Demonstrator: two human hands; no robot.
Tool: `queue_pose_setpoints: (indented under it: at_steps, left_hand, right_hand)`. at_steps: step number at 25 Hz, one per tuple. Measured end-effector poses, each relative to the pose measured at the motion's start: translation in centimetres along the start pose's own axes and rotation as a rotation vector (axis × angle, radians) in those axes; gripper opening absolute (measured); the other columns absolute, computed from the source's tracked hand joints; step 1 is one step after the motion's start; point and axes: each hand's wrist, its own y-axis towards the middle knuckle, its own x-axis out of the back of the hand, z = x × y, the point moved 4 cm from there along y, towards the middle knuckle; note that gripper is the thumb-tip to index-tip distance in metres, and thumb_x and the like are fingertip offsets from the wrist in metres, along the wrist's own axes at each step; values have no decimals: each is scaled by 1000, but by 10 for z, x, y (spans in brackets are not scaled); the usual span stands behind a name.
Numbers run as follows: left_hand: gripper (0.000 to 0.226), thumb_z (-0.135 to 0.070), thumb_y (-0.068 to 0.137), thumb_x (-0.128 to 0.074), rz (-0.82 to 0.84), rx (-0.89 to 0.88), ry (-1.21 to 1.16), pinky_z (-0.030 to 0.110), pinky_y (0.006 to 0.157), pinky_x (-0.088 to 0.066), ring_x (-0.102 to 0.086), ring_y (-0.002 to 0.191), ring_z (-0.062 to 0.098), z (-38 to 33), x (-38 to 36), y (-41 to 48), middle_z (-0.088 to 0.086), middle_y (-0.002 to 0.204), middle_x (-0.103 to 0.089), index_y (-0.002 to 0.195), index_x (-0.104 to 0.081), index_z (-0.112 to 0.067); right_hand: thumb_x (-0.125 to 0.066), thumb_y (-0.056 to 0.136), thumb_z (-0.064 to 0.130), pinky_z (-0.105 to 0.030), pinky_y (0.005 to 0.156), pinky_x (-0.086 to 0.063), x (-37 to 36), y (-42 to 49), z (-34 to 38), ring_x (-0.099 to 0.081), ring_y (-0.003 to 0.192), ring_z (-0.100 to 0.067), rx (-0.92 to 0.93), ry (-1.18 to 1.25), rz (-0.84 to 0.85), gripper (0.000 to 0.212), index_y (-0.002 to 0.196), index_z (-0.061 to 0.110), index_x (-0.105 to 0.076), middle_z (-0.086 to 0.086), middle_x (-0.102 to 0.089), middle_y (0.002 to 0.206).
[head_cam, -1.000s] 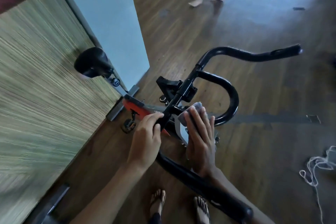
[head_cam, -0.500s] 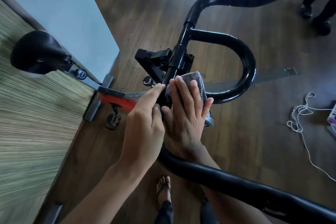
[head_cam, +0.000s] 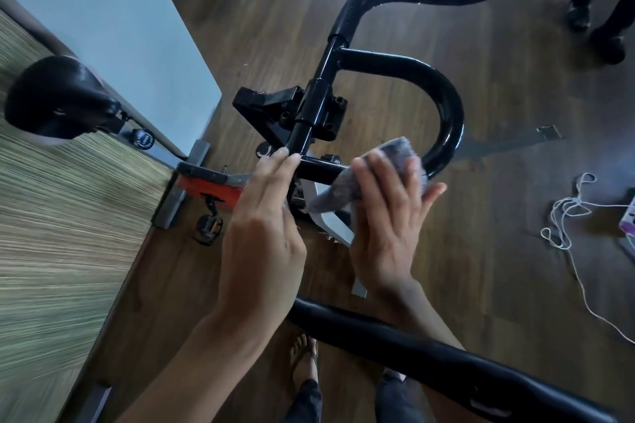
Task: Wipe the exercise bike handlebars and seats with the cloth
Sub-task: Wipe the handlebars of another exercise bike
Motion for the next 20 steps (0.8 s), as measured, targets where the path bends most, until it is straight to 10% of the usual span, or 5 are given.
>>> queue_pose_setpoints:
  at_steps: [4, 20]
  left_hand:
    - [54, 5, 96, -45, 55, -23, 217, 54, 122, -24, -30, 150, 22, -34, -23, -15, 8, 155, -43, 149, -44, -9]
    - [55, 6, 99, -46, -24, 313, 63, 45, 125, -22, -14, 154, 21, -99, -62, -24, 9, 162, -30, 152, -37, -6]
  right_hand:
    - [-35, 111, 27, -45, 123, 8, 12, 4, -11, -2, 154, -12, -132, 275, -70, 35, 135, 7, -48, -12, -41, 145]
    - [-33, 106, 24, -58, 123, -9, 20, 38, -88, -10, 153, -28, 134, 652, 242, 33, 131, 10, -50, -14, -35, 150]
